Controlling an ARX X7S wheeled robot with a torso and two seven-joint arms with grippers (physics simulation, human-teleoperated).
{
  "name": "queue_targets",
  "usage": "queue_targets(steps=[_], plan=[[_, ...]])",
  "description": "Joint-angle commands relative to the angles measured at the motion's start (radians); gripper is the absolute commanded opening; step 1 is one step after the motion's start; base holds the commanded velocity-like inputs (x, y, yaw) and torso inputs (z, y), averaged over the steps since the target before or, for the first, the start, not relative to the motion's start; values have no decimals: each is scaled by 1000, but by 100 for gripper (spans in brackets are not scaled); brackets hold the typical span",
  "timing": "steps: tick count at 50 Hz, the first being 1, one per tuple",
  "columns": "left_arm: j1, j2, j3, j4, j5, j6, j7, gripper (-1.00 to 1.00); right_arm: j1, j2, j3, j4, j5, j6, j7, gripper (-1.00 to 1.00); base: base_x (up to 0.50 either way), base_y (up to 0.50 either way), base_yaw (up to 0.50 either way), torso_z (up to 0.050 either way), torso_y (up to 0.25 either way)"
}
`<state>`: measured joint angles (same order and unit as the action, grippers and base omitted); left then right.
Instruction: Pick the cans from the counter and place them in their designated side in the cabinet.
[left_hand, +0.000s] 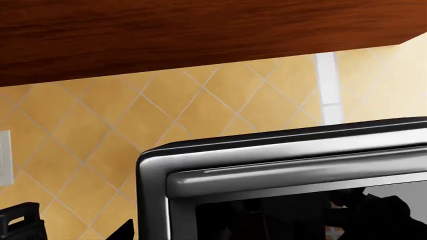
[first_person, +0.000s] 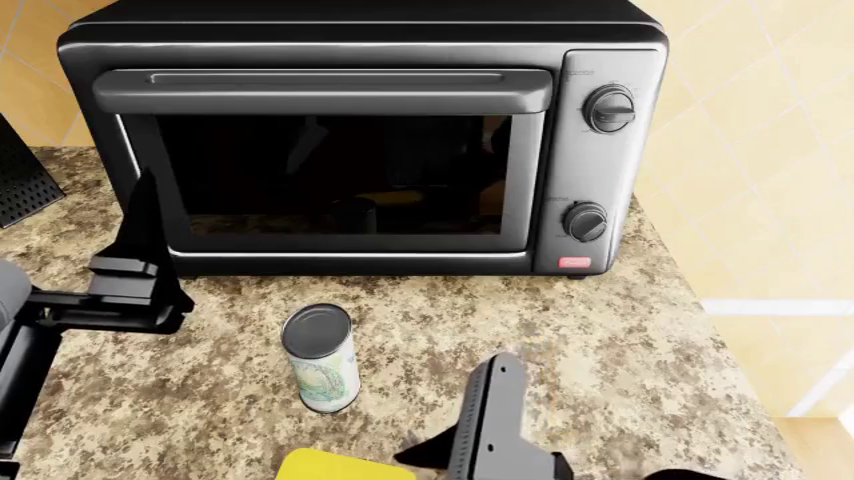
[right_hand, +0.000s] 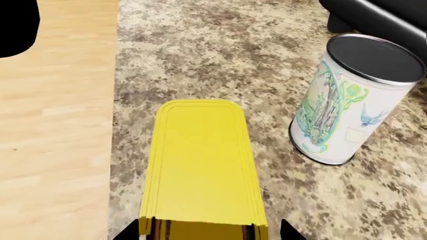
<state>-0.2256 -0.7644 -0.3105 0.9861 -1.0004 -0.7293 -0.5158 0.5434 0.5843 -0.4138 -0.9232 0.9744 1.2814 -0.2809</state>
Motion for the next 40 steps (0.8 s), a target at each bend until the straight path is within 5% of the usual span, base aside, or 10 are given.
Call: queue_targets(steps=[1,3,4,14,26,40], plan=[[9,-7,-3,-3,-2,12,0,100,1,-1,-59,25,-40,-15,-6,100,0,0,0,0,0],[9,-10,-6,-1,-8,12,-5,100,5,-2,-63,27,-38,-11,-4,100,0,0,0,0,0],[9,-10,-5,-1,-8,12,-5,100,8,-4,-59,26,-31,-7,-2,-100,0,0,0,0,0],[22,-6,5,-6,10,27,2,100,93,-19,234,-39,312,-6,160,-100,0,0,0,0,0],[34,-6,11,0,16,39,1,100,241,168,461,-80,760,-180,440,-100,0,0,0,0,0],[24,-33,-15,26,-37,54,-33,100,381,249,572,-30,797,-287,596,-100,0,0,0,0,0]])
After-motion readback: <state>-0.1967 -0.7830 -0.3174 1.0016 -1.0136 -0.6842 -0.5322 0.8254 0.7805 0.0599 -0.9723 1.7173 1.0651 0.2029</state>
